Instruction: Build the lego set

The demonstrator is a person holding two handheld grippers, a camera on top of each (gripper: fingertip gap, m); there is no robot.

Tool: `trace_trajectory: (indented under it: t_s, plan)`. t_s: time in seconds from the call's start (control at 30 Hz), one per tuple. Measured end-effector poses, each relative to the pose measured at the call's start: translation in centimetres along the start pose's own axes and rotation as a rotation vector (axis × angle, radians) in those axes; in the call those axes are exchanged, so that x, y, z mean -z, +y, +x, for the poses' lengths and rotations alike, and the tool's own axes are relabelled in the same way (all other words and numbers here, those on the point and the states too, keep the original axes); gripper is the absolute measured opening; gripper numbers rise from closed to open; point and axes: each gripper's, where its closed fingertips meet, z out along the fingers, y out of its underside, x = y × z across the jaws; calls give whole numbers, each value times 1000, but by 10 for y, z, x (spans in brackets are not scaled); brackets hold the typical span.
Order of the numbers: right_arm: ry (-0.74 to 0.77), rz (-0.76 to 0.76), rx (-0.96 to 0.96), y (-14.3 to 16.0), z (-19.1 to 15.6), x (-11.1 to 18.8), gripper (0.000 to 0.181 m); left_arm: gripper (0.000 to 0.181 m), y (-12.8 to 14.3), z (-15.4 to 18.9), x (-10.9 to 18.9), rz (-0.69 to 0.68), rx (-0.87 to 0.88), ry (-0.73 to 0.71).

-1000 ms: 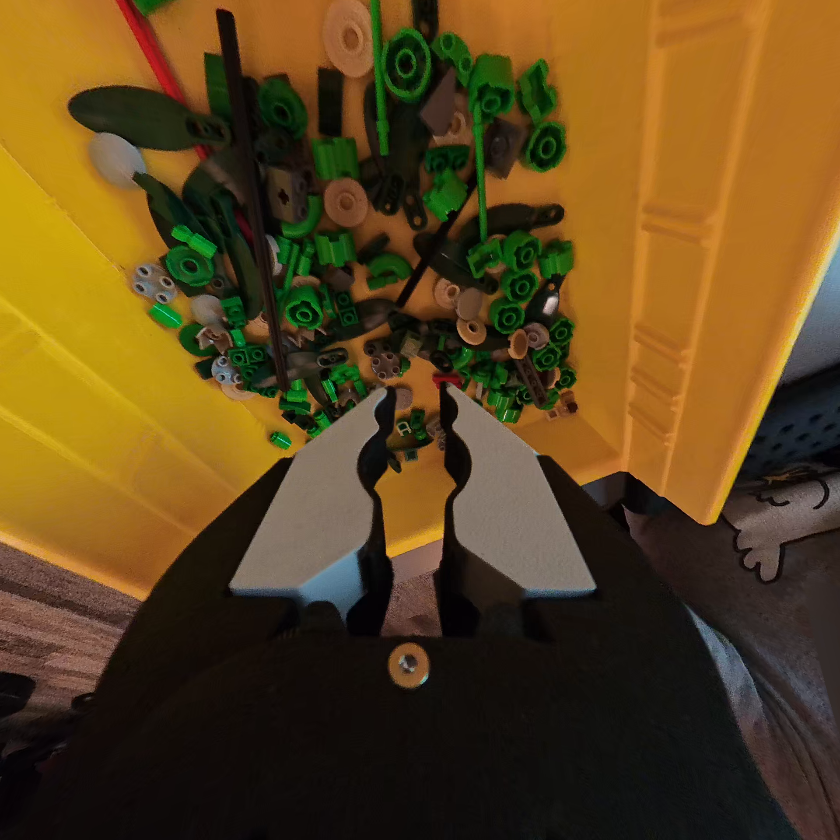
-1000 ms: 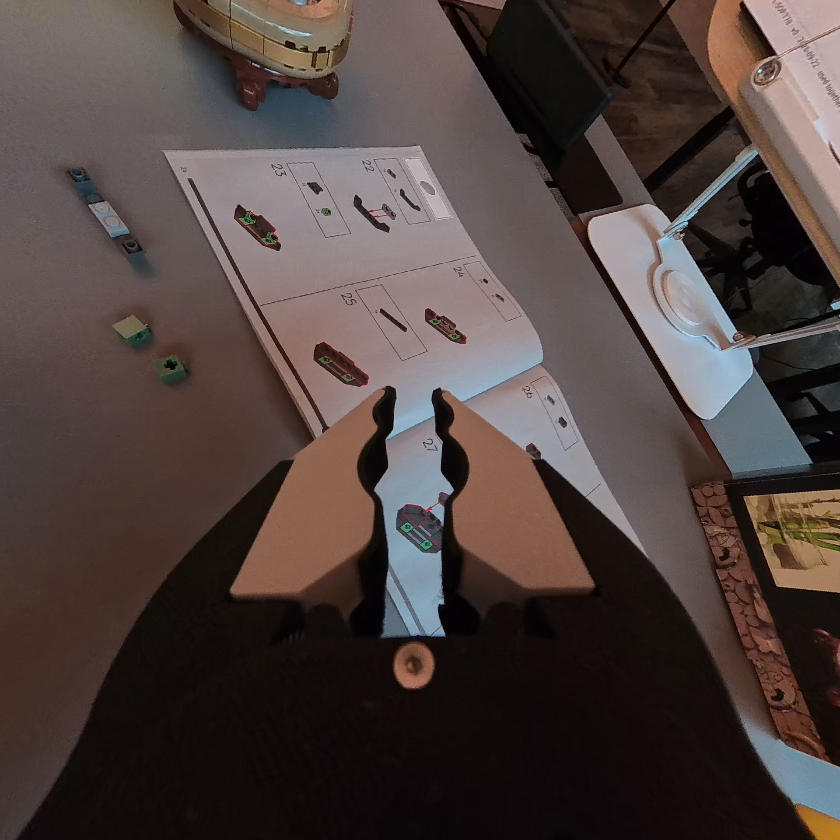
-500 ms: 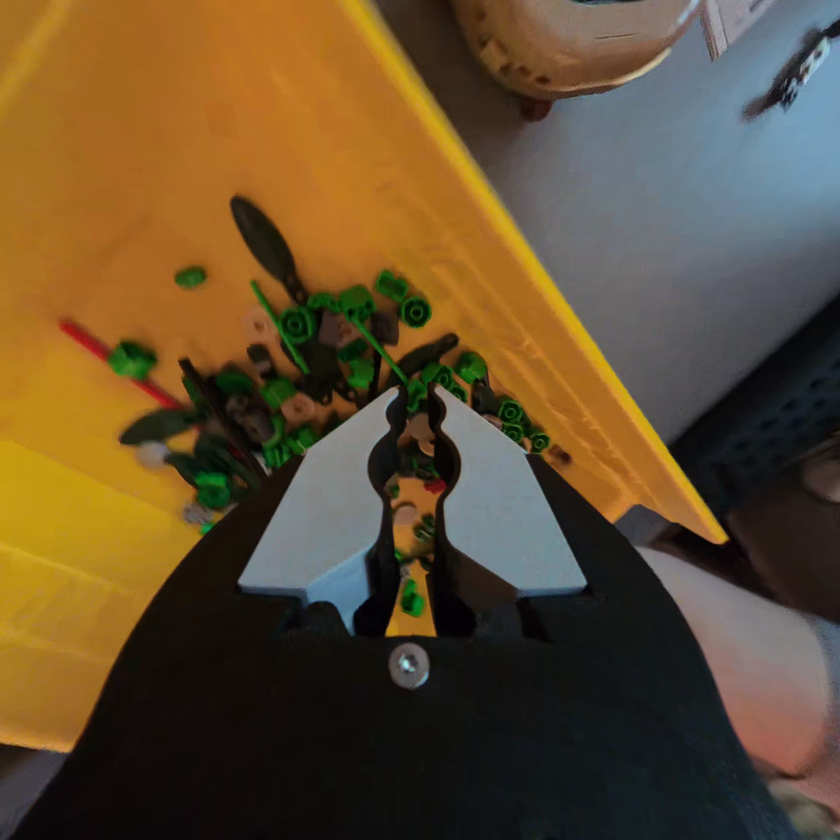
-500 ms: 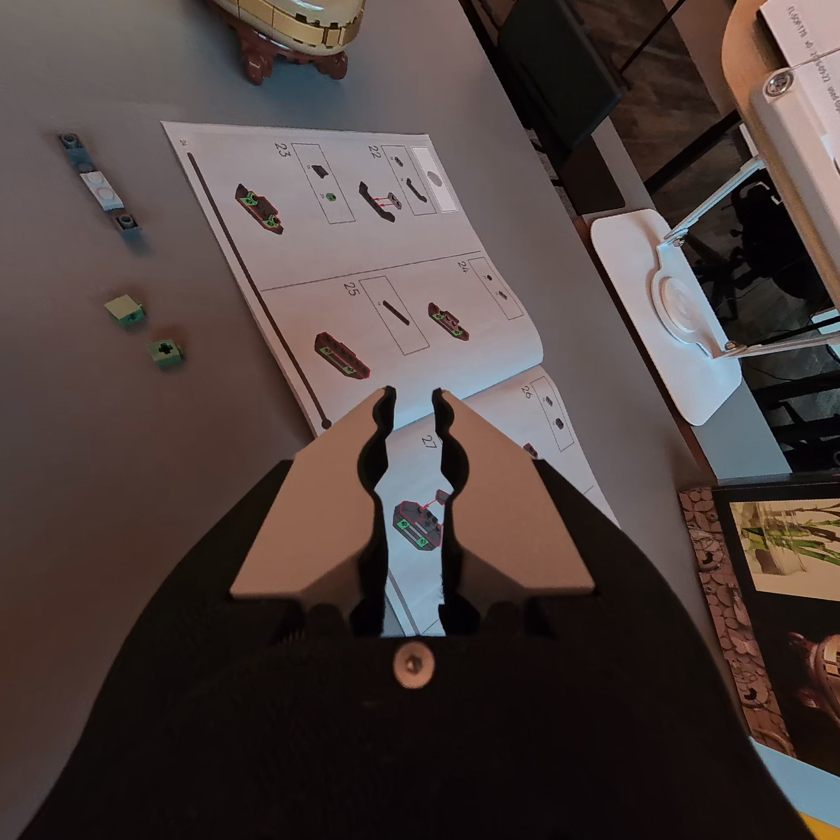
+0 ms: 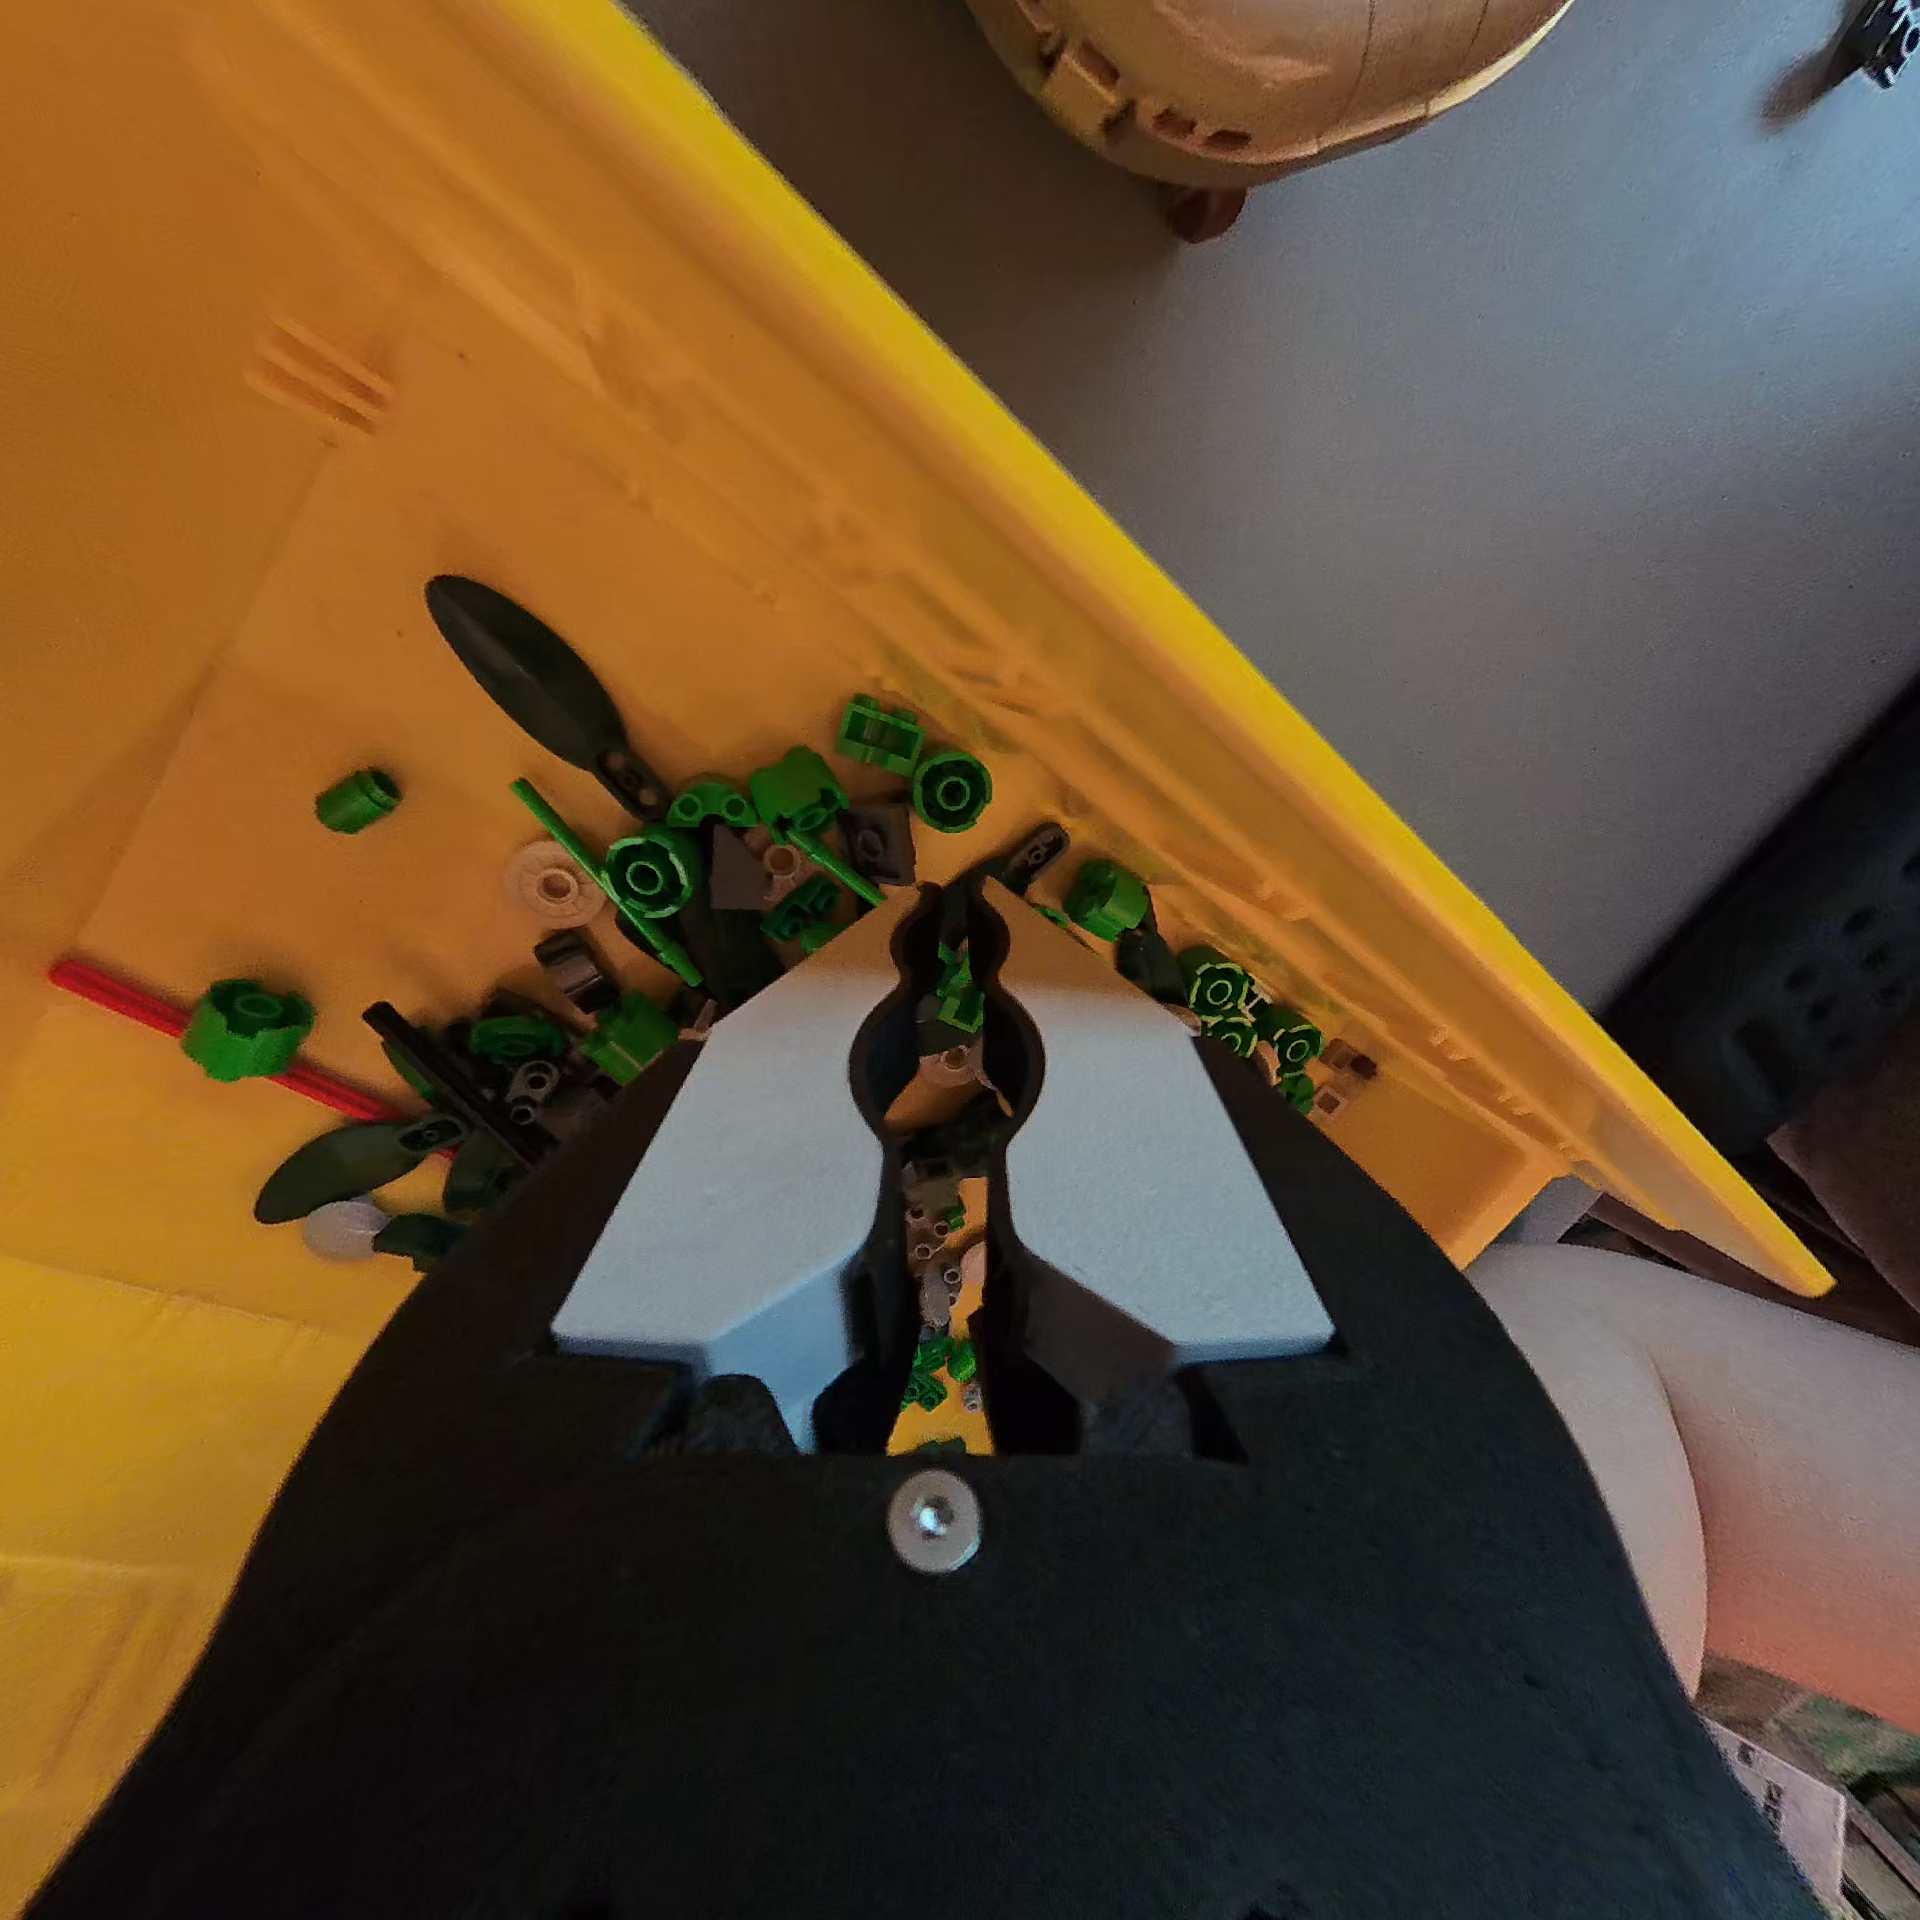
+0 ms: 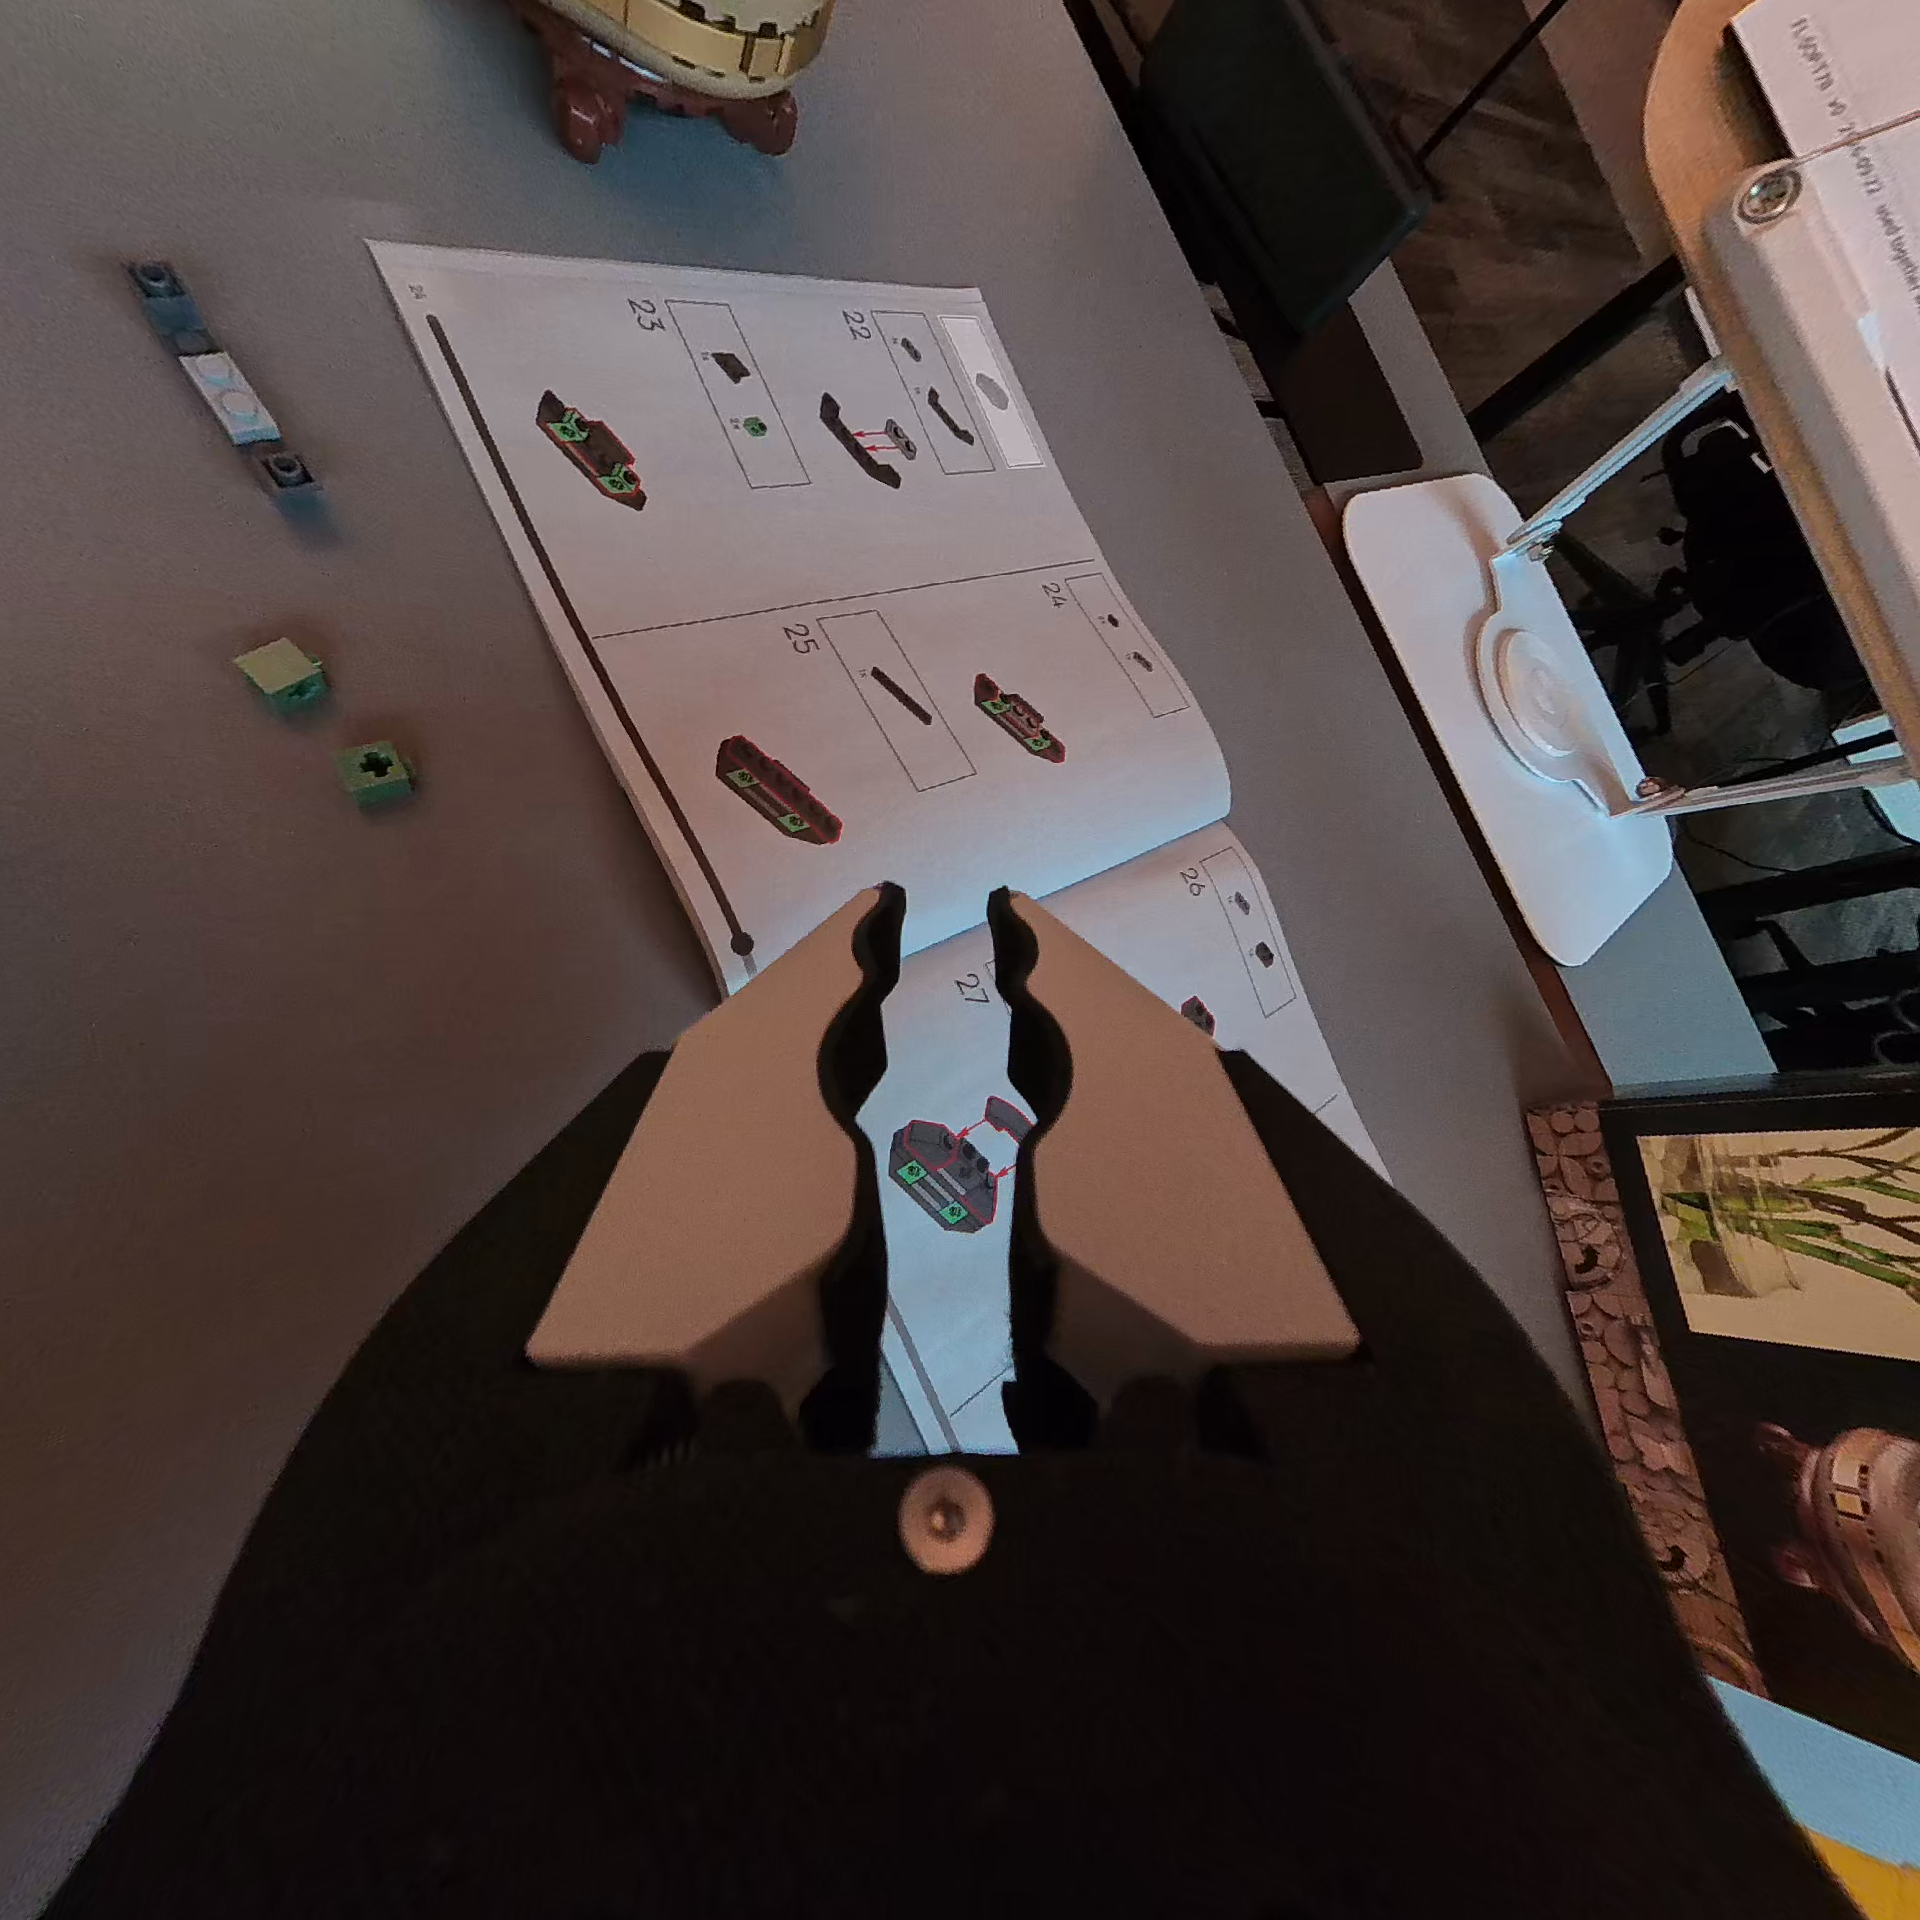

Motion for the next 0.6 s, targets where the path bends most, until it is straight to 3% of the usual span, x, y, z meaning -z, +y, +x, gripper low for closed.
trace_trajectory:
  t_s: [0.6]
  plan:
    - [-16,-18,30,2,-4,3,16,1,5,-8,-9,-76,26,-42]
